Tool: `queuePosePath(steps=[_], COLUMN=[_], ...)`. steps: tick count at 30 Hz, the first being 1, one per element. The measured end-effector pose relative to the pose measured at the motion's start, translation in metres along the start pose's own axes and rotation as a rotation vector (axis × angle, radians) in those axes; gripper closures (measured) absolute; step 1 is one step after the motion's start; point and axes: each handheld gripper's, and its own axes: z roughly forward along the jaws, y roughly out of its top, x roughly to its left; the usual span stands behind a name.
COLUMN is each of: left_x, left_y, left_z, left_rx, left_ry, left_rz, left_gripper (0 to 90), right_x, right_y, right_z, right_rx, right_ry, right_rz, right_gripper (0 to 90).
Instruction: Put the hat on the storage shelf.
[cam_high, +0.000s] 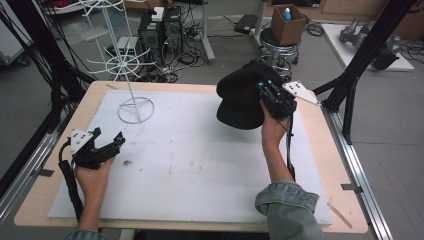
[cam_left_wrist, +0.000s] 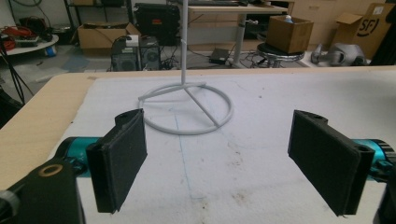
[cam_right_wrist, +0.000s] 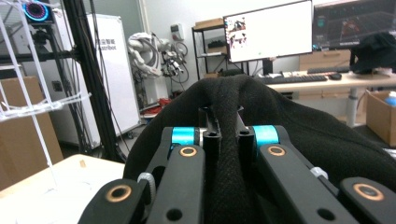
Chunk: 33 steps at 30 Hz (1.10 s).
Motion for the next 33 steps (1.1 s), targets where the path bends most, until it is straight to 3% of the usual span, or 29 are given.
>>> queuePosePath(steps=[7, 14, 22, 33], left_x=[0.000, 0.001, 0.003, 0.003], left_y=[0.000, 0.000, -0.001, -0.001], left_z=[0.000, 0.000, -0.001, 0.000], left_rx=[-0.003, -0.004, -0.002, -0.006], left_ry=[0.001, -0.001, -0.003, -0.007], left_rz=[-0.004, -0.008, -0.012, -0.019], left_gripper=[19.7, 19.8, 19.8, 19.9], right_x=[0.006, 0.024, 0.035, 0.051], right_y=[0.020, 0.050, 0.077, 0.109], right_z=[0.010, 0.026, 0.038, 0.050], right_rx=[-0.046, -0.095, -0.156, -0.211], right_ry=[0.050, 0.109, 0.149, 0.193], right_rz=[0.006, -0.014, 0.020, 0.006], right_gripper=[86.8, 86.7, 86.7, 86.7])
